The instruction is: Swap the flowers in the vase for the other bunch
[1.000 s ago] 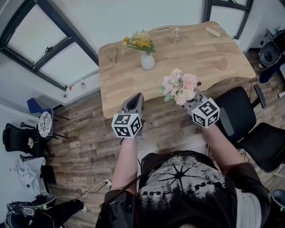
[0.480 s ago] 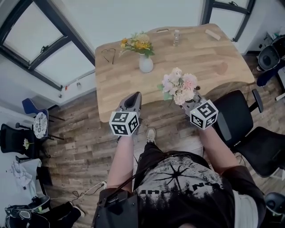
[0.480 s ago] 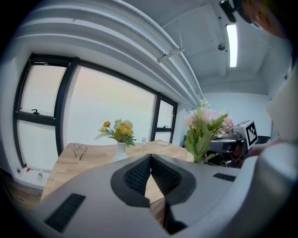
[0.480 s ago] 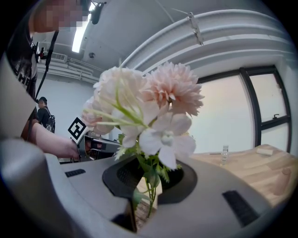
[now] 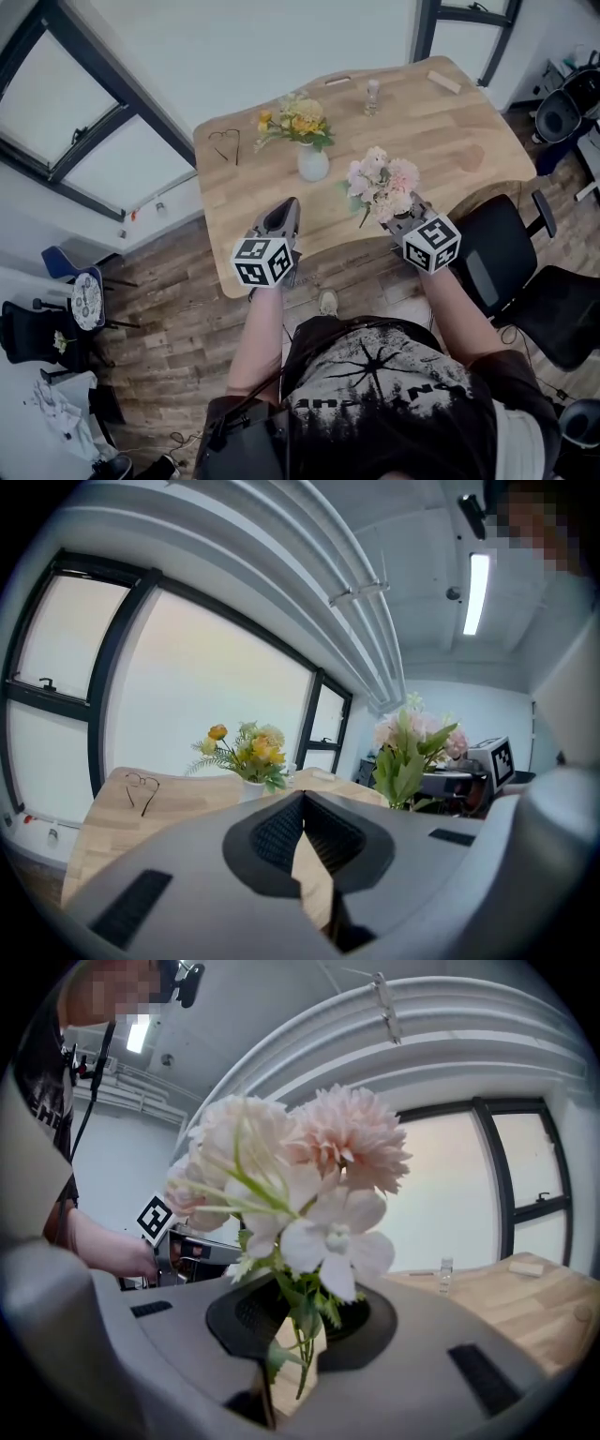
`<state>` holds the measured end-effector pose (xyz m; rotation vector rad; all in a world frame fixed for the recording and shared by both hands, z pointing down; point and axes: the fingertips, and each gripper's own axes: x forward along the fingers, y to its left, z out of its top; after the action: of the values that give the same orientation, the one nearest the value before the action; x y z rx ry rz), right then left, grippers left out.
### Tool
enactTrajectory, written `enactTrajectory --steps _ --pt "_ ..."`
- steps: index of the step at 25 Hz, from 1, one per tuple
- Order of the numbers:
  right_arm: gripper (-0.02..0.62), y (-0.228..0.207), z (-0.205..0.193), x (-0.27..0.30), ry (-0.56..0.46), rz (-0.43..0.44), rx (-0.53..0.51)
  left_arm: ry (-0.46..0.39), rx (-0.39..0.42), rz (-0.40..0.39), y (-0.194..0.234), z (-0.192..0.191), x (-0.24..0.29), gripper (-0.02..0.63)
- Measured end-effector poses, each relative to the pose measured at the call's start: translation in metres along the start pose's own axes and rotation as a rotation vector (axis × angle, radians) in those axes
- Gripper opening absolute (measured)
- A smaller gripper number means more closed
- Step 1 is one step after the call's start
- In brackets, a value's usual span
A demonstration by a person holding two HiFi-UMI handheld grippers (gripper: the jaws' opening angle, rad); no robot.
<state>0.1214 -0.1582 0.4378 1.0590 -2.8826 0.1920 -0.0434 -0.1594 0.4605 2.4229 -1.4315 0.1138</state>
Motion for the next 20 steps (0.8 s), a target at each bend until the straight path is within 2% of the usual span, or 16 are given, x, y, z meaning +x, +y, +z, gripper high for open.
enactTrajectory --steps 9,20 --pt "0.074 -0.013 0.007 0.065 -0.01 -0.075 0.022 0.021 0.018 -0.059 0.064 0.02 0.032 0.014" --pt "0.074 -0.021 0.004 0.102 0.008 -0.149 -0.007 0.002 0.03 -0.129 0.099 0.026 0.054 0.014"
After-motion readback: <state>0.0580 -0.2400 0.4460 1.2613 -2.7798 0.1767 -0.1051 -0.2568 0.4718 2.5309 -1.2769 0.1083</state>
